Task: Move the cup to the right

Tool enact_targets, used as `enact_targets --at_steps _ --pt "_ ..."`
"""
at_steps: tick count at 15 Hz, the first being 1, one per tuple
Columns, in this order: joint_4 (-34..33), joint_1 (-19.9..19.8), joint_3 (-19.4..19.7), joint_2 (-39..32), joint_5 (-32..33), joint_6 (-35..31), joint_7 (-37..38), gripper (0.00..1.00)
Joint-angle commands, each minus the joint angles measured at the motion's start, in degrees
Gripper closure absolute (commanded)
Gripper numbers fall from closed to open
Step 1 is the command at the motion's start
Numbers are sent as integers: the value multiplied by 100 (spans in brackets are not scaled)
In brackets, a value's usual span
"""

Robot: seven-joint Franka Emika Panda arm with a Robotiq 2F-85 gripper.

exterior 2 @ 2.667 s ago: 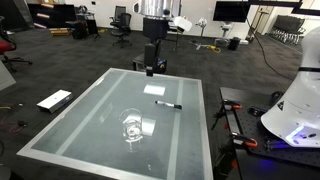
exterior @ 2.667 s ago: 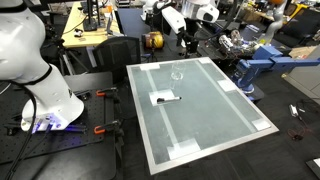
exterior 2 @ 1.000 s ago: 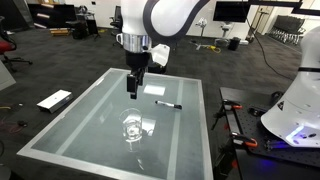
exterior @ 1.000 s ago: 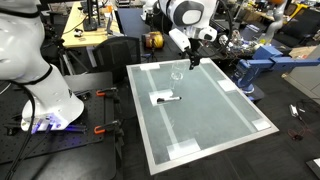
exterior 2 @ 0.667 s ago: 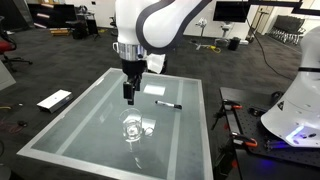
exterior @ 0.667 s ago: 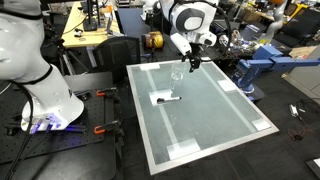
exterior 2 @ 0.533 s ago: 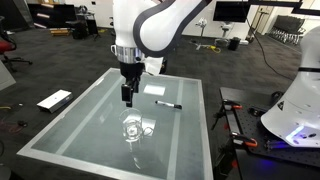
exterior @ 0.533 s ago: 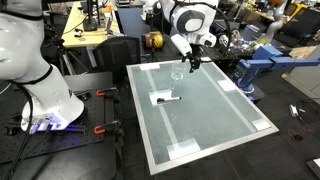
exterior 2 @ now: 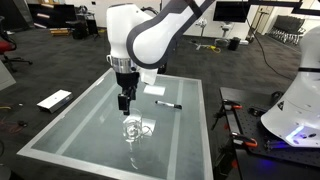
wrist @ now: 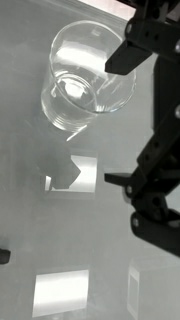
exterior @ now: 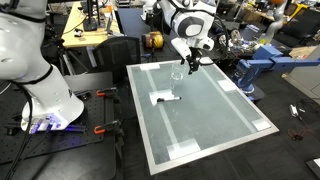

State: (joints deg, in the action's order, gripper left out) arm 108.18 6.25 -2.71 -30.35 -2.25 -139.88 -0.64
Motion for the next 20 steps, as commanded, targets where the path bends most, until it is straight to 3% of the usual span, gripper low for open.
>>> enact_targets --at_steps 1,14,15,20 --pt "-250 51 -29 -192 72 197 204 0" --pt "-201 27 -112 -321 88 14 -41 0" --pt "-203 26 -117 -323 86 1 -39 19" --pt "-188 22 -111 -306 93 -16 -34 57"
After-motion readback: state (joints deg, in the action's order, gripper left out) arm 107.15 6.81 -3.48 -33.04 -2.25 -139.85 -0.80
